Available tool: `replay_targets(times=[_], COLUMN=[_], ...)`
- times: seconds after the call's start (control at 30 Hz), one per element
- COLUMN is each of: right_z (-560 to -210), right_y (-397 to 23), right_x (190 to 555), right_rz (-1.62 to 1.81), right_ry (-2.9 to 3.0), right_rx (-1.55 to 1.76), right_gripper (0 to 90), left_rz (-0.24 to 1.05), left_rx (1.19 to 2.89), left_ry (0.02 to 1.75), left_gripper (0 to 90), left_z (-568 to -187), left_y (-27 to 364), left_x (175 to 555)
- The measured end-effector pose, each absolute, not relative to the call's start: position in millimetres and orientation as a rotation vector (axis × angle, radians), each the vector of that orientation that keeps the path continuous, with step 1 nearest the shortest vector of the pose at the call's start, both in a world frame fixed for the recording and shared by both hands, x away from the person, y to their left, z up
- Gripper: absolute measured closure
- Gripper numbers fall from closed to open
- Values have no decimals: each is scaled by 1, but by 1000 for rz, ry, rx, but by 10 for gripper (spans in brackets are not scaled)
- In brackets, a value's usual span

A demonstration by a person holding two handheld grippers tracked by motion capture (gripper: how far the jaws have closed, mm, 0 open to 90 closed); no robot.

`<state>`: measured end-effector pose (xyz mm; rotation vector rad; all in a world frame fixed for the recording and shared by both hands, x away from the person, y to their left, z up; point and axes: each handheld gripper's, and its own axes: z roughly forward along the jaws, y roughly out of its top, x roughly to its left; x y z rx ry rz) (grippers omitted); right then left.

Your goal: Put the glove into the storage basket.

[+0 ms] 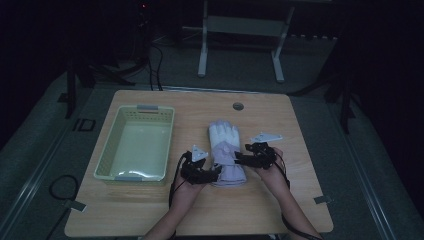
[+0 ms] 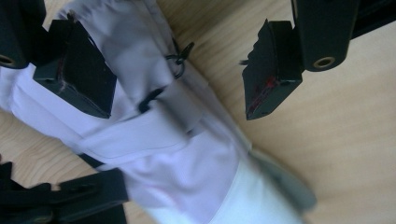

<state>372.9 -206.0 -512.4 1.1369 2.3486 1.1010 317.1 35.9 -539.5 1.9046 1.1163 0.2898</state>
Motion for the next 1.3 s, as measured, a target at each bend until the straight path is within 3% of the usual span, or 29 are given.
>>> replay_targets(times=[0.5,0.57,0.7,0.83,0.93,1.07,1.3], right_z=[-548,-552,-557,-553,-544,-534,-516], right_y=[-222,-224,-227,-223,-216,-209,-206], right_x=[394,398,399,396,389,381,375], right_rz=[1240,1296,1390,1364,1280,1228,1240], right_ry=[2510,2530,2549,2542,2518,2488,2456], right_rx=[1533,1571,1605,1599,1518,1447,1386], right_gripper=[462,503,596,743,784,791,794], left_rz=[76,38,-88,-38,-31,-49,28], left_rx=[1945,1959,1979,2036,2042,2052,2093], left_ry=[1120,1098,1060,1035,1034,1029,983], left_gripper=[237,248,429,579,682,723,729], left_z=[-565,-566,-565,-555,-550,-545,-523], left_y=[35,37,37,32,31,33,32], left_x=[338,342,349,347,345,346,340])
